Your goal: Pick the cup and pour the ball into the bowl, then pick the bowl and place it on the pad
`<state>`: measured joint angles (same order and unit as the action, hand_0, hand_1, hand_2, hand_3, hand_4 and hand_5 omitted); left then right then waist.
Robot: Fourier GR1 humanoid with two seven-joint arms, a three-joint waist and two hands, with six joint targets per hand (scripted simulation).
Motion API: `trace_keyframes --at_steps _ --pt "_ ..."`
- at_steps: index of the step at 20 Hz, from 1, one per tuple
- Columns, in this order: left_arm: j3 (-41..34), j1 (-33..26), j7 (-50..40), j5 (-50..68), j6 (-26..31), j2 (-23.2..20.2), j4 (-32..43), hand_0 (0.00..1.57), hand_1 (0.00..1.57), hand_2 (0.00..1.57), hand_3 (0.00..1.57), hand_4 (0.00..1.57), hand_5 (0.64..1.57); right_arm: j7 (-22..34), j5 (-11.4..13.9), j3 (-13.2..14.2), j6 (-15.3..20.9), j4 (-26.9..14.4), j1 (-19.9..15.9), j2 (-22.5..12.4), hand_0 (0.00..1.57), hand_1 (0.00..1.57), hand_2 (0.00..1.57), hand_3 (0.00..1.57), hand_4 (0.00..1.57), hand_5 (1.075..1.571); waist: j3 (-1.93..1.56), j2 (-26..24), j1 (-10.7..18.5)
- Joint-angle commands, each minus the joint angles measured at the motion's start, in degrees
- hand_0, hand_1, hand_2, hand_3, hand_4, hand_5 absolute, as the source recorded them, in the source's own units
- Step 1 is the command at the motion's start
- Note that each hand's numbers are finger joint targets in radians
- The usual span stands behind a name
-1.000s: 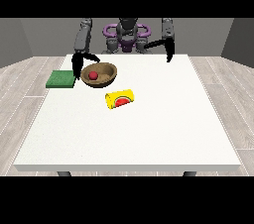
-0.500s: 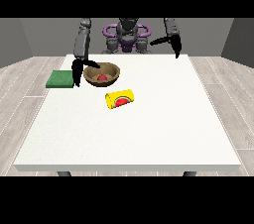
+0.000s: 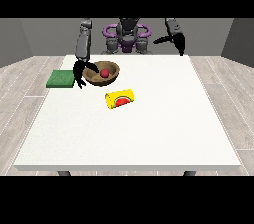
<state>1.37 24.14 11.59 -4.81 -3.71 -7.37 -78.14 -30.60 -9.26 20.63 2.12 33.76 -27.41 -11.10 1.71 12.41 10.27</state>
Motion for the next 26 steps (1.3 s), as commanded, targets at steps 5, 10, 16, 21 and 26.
trace_keyframes --at_steps 5,10,16,21,26 --pt "1.2 1.3 0.7 0.4 2.0 0.3 0.0 0.0 0.0 0.0 0.0 0.71 1.515 8.5 12.1 -6.0 18.6 -2.2 4.5 -5.1 1.57 1.57 1.57 1.49 0.93 1.563 -1.35 2.3 4.5" --pt "-1.6 -0.2 0.1 2.8 3.5 -0.7 4.5 0.0 0.0 0.0 0.0 0.96 1.423 21.5 15.0 -10.1 21.2 0.3 2.7 -4.4 1.57 1.57 1.57 1.05 0.86 1.567 -1.44 -5.7 2.7" --pt "-4.5 -8.2 2.2 2.2 0.5 -0.2 13.0 0.0 0.0 0.0 0.0 1.0 1.411 40.7 17.2 -14.8 14.4 5.7 -3.3 -8.6 1.57 1.57 1.57 0.89 0.81 1.565 -1.53 -18.1 -7.4" --pt "-7.2 -9.6 3.0 3.7 3.4 -4.3 11.9 0.0 0.0 0.0 0.0 1.0 1.41 43.3 14.1 -12.5 8.8 8.7 -2.2 -11.0 1.57 1.57 1.57 0.72 0.8 1.569 -1.7 -17.4 -8.6" --pt "-8.6 -6.8 8.3 3.5 2.0 -3.0 14.4 0.0 0.0 0.0 0.0 1.02 1.431 44.1 13.6 -10.7 10.7 12.6 -4.4 -10.6 1.57 1.57 1.57 0.75 0.79 1.57 -1.71 -11.0 -9.6"
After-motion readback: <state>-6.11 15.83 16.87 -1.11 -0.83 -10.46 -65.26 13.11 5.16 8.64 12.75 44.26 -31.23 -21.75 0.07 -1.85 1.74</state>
